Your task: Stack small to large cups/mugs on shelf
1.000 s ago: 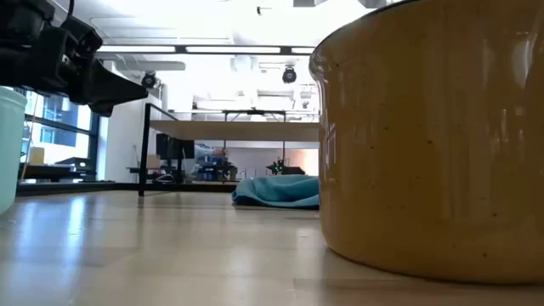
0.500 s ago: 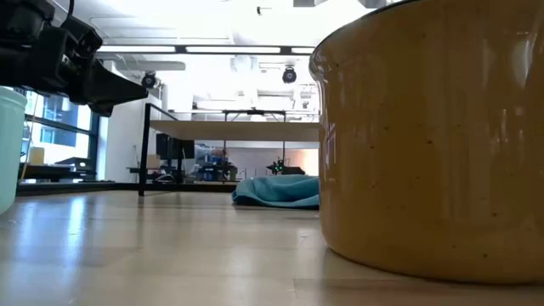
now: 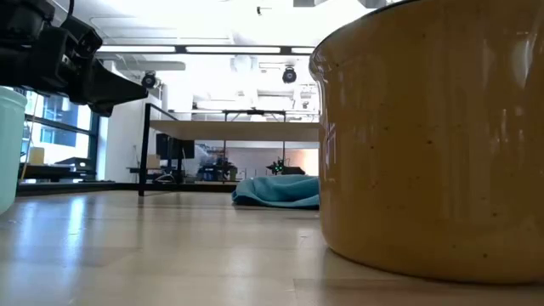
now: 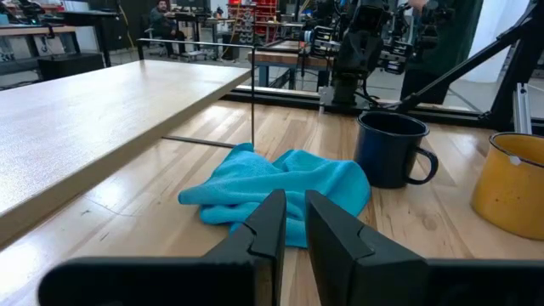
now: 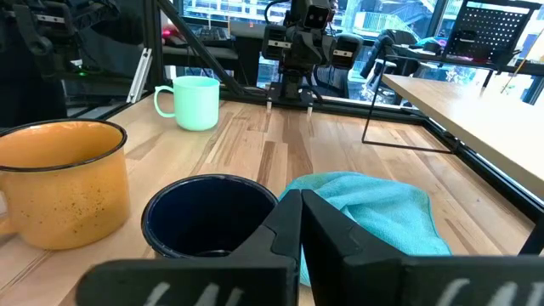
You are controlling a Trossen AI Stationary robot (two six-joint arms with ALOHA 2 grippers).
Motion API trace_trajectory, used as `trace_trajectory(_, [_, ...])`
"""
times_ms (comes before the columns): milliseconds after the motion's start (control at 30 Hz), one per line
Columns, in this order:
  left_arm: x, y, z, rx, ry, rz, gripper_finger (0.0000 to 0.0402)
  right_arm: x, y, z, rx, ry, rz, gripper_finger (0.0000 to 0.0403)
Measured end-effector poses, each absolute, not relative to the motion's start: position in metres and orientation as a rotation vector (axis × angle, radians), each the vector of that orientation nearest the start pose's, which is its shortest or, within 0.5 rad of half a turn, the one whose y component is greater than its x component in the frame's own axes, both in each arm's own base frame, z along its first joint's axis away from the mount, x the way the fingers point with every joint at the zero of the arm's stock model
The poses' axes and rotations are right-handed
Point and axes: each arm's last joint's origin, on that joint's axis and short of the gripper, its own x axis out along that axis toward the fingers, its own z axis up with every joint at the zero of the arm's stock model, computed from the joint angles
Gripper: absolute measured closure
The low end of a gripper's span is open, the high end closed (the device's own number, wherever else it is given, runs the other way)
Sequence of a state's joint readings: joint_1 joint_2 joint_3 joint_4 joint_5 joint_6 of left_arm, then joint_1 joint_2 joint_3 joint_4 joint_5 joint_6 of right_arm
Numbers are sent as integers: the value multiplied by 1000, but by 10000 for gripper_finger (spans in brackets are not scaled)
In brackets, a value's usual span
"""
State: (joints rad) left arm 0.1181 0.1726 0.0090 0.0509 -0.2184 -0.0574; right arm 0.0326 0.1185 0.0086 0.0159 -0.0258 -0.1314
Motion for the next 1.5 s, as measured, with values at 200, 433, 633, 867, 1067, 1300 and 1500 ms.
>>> trace_trajectory(200, [105,19,157,-51,104,339,364,104,4,158,-132,90,65,402])
trace_trajectory(433, [105,19,157,-51,104,339,364,104,4,158,-132,90,65,402])
trace_trajectory(633, [105,19,157,-51,104,339,364,104,4,158,-132,90,65,402])
trace_trajectory(867, [105,19,157,-51,103,339,364,104,4,158,-132,90,65,402])
trace_trajectory(1067, [105,19,157,-51,104,339,364,104,4,159,-302,73,71,402])
trace_trajectory(1300, [105,19,158,-51,101,339,364,104,4,158,-315,83,73,402])
trace_trajectory(1500, [107,15,165,-322,3,209,364,104,5,166,-157,5,72,402])
